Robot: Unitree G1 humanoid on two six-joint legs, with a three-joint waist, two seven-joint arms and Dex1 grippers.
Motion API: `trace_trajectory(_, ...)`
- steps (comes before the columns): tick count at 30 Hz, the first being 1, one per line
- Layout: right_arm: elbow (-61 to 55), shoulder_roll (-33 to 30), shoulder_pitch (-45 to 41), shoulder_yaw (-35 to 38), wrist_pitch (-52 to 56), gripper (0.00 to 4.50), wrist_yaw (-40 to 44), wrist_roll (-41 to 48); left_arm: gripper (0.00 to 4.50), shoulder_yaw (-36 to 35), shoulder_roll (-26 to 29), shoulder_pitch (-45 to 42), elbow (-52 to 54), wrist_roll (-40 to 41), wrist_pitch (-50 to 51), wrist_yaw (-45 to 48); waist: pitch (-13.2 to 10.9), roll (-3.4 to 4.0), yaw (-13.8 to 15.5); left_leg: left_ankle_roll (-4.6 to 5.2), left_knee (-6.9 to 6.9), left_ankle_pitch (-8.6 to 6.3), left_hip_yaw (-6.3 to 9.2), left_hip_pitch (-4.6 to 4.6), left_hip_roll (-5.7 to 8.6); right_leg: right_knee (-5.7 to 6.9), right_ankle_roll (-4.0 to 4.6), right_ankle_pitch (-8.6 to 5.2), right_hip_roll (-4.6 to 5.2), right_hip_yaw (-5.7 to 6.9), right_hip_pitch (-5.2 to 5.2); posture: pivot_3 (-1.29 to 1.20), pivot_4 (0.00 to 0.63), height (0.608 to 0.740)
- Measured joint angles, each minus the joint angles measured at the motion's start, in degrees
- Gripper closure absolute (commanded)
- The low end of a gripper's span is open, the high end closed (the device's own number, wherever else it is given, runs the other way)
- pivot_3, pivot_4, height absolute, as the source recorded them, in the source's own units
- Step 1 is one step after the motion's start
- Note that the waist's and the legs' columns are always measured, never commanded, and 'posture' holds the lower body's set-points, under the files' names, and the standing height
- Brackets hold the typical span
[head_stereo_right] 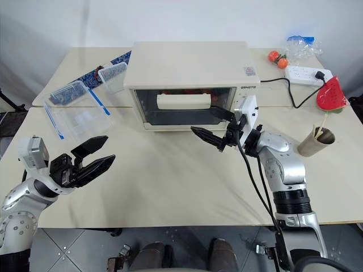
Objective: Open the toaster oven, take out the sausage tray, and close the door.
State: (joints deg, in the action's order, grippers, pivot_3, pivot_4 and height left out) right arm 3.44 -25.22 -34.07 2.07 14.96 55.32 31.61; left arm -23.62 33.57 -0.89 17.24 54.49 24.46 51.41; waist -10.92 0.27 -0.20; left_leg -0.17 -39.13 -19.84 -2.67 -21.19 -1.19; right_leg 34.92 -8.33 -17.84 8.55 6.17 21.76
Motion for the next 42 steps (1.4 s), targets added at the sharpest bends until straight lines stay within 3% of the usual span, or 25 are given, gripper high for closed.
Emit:
trace_trajectory(8, -2.6, -0.1, 3.2, 0.5, -5.3, 0.0, 3.7, -0.9, 0.02, 0.6, -1.2, -1.8, -3.1, -1.0, -0.3, 1.0, 0.0, 0.0, 0.1, 0.0, 0.01, 0.0, 0.0, -0.01, 0.0, -0.02, 0.0, 0.0, -0.01, 0.01, 0.02, 0.0, 0.15, 0.74)
trace_trajectory(17, -5.2, -6.2, 10.6, -1.9, -15.4, 0.0, 13.2, -7.2, 0.02, -0.2, -1.2, -7.9, -9.3, -2.7, -1.4, 0.7, 0.0, -0.02, 0.0, 0.0, 0.02, 0.0, -0.12, 0.02, -0.03, -0.02, -0.01, 0.0, -0.02, 0.01, 0.04, 0.0, 0.15, 0.74)
trace_trajectory(22, -3.6, -6.3, 11.2, -1.9, -19.6, 0.0, 13.8, -9.4, 1.55, 1.3, -1.8, -17.8, -16.9, -4.9, -0.8, -2.2, 0.0, -0.03, 0.2, -0.01, -0.05, 0.04, -0.12, 0.05, -0.01, 0.01, -0.01, 0.01, -0.02, 0.0, -0.01, 0.0, 0.15, 0.74)
trace_trajectory(31, -1.7, -6.0, 10.4, -2.4, -22.5, 0.0, 14.2, -10.2, 4.35, 11.3, -9.0, -32.3, -27.6, -14.3, -5.0, -2.8, 0.0, -0.06, 0.0, -0.01, -0.03, 0.04, -0.12, 0.04, 0.01, -0.01, -0.06, 0.03, -0.02, 0.05, -0.01, 0.0, 0.15, 0.74)
trace_trajectory(37, -1.5, -6.0, 10.8, -3.4, -23.6, 0.0, 14.1, -10.5, 4.47, 14.2, -10.8, -34.8, -32.3, -18.8, -6.4, -1.5, 0.0, -0.08, 0.0, -0.01, -0.04, 0.04, -0.12, 0.03, 0.01, -0.02, -0.07, 0.03, -0.02, 0.05, -0.01, 0.0, 0.15, 0.74)
trace_trajectory(42, -3.1, -7.0, 14.5, -3.1, -23.8, 0.0, 13.1, -10.8, 4.47, 15.9, -8.5, -34.3, -31.4, -18.9, -3.7, 3.1, 0.0, -0.08, 0.4, 0.0, -0.05, 0.04, -0.09, 0.0, 0.02, -0.03, -0.07, 0.04, -0.01, 0.06, -0.01, 0.0, 0.15, 0.74)
